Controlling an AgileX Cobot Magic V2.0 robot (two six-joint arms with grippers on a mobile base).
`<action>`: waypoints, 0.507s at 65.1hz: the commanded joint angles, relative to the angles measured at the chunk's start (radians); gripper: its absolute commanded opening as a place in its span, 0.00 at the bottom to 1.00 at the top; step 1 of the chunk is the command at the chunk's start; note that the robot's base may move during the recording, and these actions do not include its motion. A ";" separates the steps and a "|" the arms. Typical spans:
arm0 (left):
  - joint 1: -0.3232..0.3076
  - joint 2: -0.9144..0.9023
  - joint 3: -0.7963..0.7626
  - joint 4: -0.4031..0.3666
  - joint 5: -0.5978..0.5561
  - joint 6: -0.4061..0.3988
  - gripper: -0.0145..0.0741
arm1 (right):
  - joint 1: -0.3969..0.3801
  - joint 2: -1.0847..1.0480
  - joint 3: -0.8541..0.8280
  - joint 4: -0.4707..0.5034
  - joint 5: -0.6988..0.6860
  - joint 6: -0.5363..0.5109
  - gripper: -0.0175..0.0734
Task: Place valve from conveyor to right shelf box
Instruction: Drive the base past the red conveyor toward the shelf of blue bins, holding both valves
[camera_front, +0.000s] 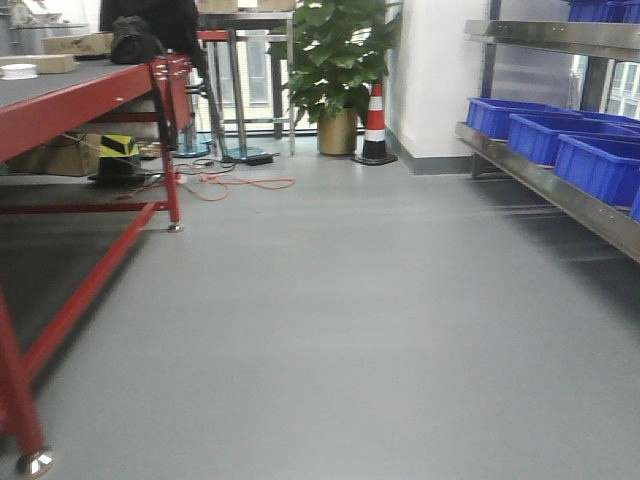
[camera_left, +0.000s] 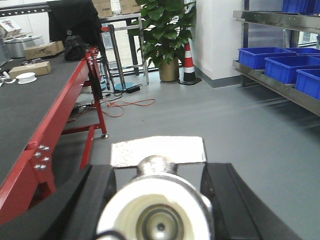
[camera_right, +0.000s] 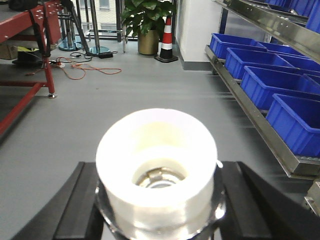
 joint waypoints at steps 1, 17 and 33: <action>-0.004 -0.007 -0.007 -0.005 -0.056 -0.009 0.04 | -0.001 -0.008 -0.020 -0.005 -0.076 -0.001 0.02; -0.004 -0.007 -0.007 -0.005 -0.056 -0.009 0.04 | -0.001 -0.008 -0.020 -0.005 -0.076 -0.001 0.02; -0.004 -0.007 -0.007 -0.005 -0.056 -0.009 0.04 | -0.001 -0.008 -0.020 -0.005 -0.076 -0.001 0.02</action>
